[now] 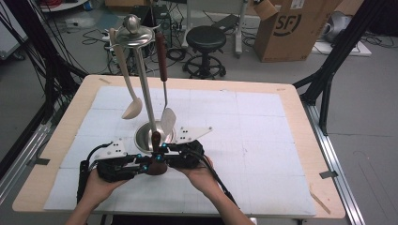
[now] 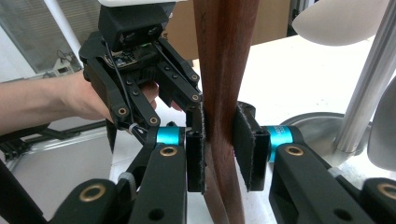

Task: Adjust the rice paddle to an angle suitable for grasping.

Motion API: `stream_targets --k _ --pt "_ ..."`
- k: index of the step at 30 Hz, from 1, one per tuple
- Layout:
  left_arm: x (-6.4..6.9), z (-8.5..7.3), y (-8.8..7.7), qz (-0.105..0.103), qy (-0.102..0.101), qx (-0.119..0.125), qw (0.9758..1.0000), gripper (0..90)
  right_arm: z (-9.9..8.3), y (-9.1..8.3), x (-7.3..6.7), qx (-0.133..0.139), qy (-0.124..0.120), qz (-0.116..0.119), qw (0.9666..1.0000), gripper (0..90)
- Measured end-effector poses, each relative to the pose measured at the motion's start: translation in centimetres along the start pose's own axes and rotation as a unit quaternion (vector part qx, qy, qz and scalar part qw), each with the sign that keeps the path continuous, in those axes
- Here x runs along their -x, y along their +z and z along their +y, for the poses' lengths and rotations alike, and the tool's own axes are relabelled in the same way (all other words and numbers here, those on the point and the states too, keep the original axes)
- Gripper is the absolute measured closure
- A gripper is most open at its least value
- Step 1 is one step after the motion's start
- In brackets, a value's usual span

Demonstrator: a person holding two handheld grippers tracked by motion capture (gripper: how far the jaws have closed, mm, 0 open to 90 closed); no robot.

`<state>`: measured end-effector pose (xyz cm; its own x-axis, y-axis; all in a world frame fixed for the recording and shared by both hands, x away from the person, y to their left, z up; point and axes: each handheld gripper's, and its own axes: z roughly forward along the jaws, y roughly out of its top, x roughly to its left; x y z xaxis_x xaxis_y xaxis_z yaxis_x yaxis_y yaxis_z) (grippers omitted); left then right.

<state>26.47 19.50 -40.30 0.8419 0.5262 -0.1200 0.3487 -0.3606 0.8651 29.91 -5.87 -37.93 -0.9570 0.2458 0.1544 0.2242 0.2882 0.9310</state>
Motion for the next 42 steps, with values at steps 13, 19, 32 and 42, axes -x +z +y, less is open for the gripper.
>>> stream_targets --k 13,19,32,42 --pt "-0.3 -0.1 -0.3 0.005 -0.009 0.008 0.9999 68.2 0.1 0.0 -0.1 -0.001 -0.008 -0.007 0.9999 77.3" --pt "-0.4 -0.1 -0.5 0.003 -0.01 0.013 0.9999 64.2 0.1 0.0 0.1 0.0 -0.008 -0.006 1.0 77.5" --pt "-1.5 -0.4 -1.6 0.019 -0.025 0.029 0.9991 47.6 0.5 -0.3 1.0 -0.011 -0.002 0.008 0.9999 77.5" --pt "-2.3 -0.7 -2.3 0.046 -0.032 0.026 0.9981 34.7 1.5 -0.4 1.6 -0.017 0.009 0.028 0.9994 77.5"
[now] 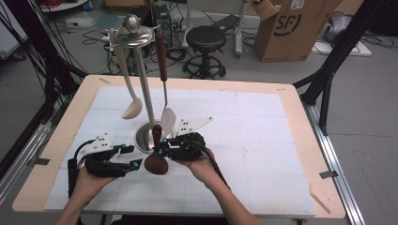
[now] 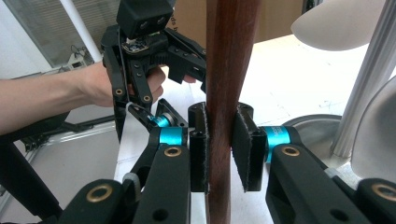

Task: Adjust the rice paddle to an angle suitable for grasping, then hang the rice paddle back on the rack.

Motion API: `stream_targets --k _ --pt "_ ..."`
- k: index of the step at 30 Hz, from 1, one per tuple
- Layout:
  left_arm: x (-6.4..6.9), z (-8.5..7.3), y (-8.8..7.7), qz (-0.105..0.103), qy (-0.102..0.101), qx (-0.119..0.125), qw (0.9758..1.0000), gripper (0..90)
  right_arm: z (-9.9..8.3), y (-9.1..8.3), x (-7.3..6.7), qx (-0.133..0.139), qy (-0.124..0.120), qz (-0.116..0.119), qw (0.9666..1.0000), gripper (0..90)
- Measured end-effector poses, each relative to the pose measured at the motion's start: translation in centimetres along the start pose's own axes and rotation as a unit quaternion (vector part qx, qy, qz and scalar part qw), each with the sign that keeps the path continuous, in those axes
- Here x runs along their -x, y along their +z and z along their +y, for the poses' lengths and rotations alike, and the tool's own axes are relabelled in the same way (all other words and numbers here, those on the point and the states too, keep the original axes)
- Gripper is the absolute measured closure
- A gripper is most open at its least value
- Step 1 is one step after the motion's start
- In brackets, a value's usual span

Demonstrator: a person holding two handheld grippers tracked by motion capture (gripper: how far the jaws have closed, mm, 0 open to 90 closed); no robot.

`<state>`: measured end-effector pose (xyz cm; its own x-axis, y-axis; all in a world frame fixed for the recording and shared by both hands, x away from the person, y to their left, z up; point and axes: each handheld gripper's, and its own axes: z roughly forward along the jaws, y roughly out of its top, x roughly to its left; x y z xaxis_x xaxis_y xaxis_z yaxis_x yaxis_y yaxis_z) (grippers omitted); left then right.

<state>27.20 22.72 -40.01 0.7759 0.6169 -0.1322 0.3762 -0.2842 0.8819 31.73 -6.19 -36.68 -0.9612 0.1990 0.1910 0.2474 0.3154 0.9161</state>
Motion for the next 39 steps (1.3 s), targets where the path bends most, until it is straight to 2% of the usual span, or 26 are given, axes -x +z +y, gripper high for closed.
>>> stream_targets --k 8,20,33,39 --pt "-0.8 -0.3 -0.5 0.023 -0.012 0.003 0.9997 28.7 0.4 -0.3 0.2 0.002 0.003 0.001 1.0 77.5" --pt "-1.0 -0.5 -0.6 0.029 -0.012 -0.003 0.9995 28.0 1.3 0.2 -0.1 -0.003 -0.006 0.009 0.9999 77.5" --pt "-1.2 -0.7 -0.8 0.036 -0.017 -0.003 0.9992 26.9 4.5 0.4 -0.4 0.0 -0.029 0.011 0.9995 77.6" --pt "-1.2 -0.6 -0.9 0.039 -0.017 -0.001 0.9991 26.5 5.9 0.2 -0.3 -0.001 -0.033 0.01 0.9994 77.6"
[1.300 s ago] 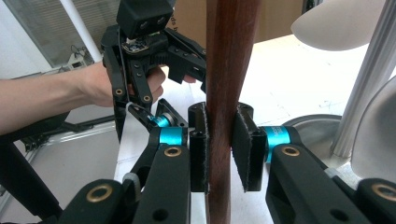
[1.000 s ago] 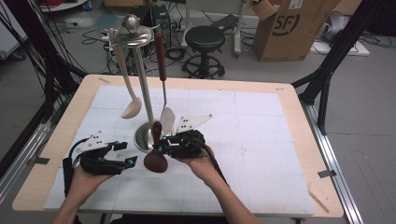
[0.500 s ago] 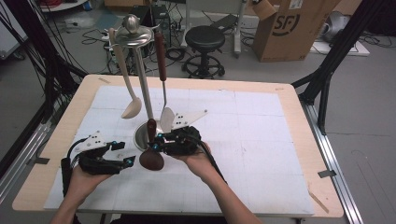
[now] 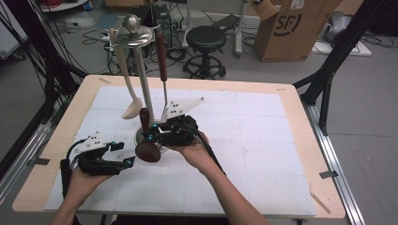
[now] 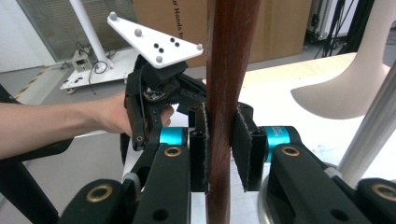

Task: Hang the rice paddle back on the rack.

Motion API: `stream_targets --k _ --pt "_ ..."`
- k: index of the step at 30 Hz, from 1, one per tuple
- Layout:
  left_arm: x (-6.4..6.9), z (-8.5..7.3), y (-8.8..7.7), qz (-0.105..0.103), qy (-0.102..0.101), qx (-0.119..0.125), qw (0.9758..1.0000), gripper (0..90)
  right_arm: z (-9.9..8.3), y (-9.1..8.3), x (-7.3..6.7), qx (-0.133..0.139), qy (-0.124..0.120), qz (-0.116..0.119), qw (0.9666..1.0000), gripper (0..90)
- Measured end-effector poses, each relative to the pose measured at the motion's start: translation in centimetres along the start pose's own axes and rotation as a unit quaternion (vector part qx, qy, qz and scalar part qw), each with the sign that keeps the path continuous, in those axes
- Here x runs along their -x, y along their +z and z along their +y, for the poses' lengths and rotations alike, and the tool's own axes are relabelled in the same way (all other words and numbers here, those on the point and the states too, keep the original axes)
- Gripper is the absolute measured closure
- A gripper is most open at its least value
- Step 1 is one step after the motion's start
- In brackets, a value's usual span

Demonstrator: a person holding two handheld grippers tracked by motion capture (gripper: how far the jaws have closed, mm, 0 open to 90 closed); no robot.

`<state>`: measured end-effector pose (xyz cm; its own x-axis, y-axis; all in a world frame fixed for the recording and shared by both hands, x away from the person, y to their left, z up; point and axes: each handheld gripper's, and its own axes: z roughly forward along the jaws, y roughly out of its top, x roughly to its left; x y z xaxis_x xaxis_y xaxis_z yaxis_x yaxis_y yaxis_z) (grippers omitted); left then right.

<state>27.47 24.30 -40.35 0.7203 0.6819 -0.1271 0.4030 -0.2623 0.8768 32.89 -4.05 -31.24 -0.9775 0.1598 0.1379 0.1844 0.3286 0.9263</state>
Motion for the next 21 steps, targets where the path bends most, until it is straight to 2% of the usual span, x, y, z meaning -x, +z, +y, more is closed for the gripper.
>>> stream_targets --k 5,11,21 --pt "-0.1 0.0 0.1 0.001 -0.005 0.001 1.0 26.4 0.8 -0.4 0.3 -0.003 -0.007 -0.005 1.0 77.6" --pt "-0.5 -0.1 0.3 0.009 -0.01 -0.004 0.9999 26.0 1.4 -1.0 0.3 0.007 -0.001 -0.007 1.0 77.6" --pt "-0.7 -0.2 0.2 0.02 -0.014 -0.006 0.9997 24.8 3.7 -1.6 0.0 0.013 -0.021 -0.001 0.9997 77.6"
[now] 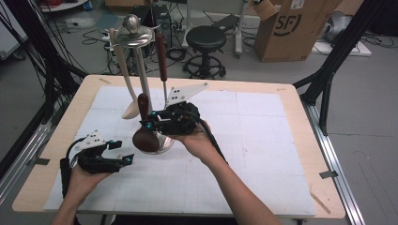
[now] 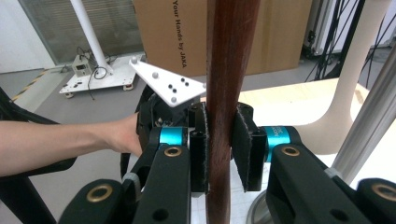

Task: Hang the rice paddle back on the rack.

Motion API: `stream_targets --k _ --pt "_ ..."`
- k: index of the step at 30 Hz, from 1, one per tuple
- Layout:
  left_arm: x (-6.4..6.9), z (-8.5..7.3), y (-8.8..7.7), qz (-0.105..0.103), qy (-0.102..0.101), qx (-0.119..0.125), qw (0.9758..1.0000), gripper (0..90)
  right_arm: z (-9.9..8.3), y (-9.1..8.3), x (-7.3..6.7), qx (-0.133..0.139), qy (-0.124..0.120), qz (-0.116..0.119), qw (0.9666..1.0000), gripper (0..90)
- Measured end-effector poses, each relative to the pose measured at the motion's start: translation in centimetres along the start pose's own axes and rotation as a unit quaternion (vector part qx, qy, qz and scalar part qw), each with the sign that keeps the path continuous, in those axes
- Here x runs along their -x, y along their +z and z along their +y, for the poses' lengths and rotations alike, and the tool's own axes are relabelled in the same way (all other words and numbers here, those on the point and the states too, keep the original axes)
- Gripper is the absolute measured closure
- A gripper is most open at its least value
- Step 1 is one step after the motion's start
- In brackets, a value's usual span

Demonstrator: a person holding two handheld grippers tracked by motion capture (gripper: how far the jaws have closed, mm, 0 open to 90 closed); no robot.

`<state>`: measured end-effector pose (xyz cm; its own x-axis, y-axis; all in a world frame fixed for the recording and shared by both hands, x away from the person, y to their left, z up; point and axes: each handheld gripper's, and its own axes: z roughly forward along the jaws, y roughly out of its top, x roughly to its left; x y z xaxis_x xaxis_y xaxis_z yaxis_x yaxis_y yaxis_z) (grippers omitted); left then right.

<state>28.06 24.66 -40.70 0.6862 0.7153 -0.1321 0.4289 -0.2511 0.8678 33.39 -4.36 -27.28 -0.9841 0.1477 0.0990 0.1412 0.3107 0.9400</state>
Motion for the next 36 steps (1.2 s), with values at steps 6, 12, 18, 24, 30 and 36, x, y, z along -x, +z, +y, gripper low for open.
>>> stream_targets --k 6,12,18,24,30,36 --pt "0.0 -0.1 -0.1 -0.001 -0.001 0.001 1.0 24.1 1.5 -0.5 -0.1 0.003 -0.016 -0.001 0.9999 77.6" --pt "-0.1 -0.3 -0.2 -0.002 -0.002 0.002 1.0 23.6 2.7 -0.9 0.2 0.003 -0.023 0.001 0.9997 77.6" --pt "0.0 -0.3 -0.2 -0.004 -0.005 0.006 1.0 23.0 4.0 -1.4 0.5 0.006 -0.031 0.002 0.9995 77.6" --pt "0.0 -0.3 -0.3 -0.005 -0.004 0.007 1.0 22.4 5.2 -2.0 0.8 0.004 -0.038 0.003 0.9993 77.5" --pt "0.0 -0.3 -0.3 -0.001 -0.002 0.006 1.0 22.3 6.2 -2.4 1.4 0.006 -0.039 0.008 0.9992 77.5" --pt "0.0 -0.3 -0.3 0.003 -0.006 0.009 0.9999 22.2 7.0 -2.5 1.9 0.003 -0.039 0.013 0.9991 77.6"
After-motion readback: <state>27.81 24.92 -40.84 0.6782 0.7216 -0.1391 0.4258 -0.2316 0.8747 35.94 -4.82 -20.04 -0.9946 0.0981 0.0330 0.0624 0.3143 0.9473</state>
